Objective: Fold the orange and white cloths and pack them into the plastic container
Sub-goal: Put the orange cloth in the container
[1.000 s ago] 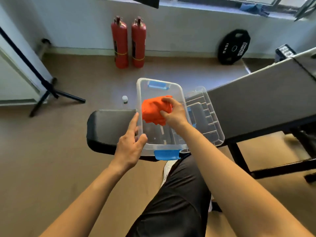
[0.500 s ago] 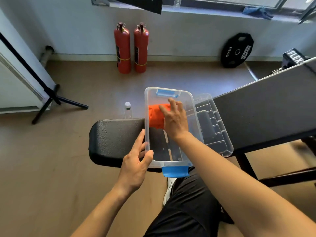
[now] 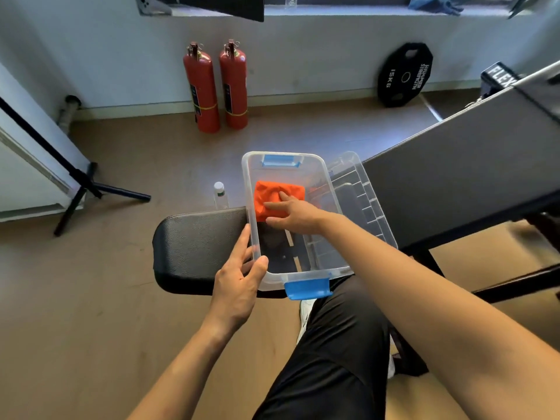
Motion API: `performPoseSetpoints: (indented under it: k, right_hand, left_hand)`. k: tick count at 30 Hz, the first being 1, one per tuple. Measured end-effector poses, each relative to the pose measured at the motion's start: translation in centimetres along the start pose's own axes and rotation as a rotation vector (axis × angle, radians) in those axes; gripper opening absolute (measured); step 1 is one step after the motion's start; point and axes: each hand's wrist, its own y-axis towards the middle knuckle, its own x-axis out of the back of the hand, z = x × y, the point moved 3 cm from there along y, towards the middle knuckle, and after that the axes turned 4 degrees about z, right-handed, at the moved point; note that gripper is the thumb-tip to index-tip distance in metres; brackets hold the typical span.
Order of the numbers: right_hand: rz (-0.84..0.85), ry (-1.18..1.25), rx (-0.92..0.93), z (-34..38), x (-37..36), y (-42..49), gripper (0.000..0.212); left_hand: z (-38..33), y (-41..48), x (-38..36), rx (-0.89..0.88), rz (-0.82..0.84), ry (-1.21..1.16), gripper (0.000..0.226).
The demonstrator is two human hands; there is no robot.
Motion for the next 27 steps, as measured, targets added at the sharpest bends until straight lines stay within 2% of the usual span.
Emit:
performPoseSetpoints:
  k: [3, 7, 10, 13, 16, 20, 24, 27]
  right_hand:
    - [-0.175, 0.198, 0.087, 0.5, 1.9, -3.6, 0.049]
    - [-0.568, 0.443, 0.224, -1.1, 2.4, -11.0, 0.035]
    - [-0.77, 0.481, 0.225, -3.7, 0.7, -16.7, 0.025]
    - [-0.918, 0.469, 0.158, -7.0, -2.0, -21.5, 0.019]
    - [-1.007, 0.48, 0.03, -11.0, -5.5, -25.0, 0.016]
    - [-0.997, 0.548, -0.175, -17.8, -11.0, -28.3, 0.013]
    - [-0.883, 0.589, -0.406, -25.6, -17.2, -29.9, 0.014]
    - [-0.731, 0.614, -0.542, -30.8, -21.4, -29.8, 0.013]
  left_hand:
    - [-0.3, -0.4, -0.3, -0.038, -0.018, 0.028, 0.06]
    - [-1.1, -1.0, -0.3, -0.101, -0.144, 0.132, 0.062]
    - [-2.6, -2.2, -0.5, -0.228, -0.277, 0.252, 0.064]
    - [-4.3, -3.6, -2.4, -0.433, -0.274, 0.363, 0.051]
    - [-5.5, -5.1, -6.6, -0.581, -0.092, 0.385, 0.037]
    - [-5.5, -6.7, -15.0, -0.621, 0.314, 0.451, 0.02]
    - [-3.1, -6.3, -24.5, -0.554, 0.706, 0.646, 0.021]
    - [0.0, -4.8, -31.5, -0.482, 0.912, 0.869, 0.019]
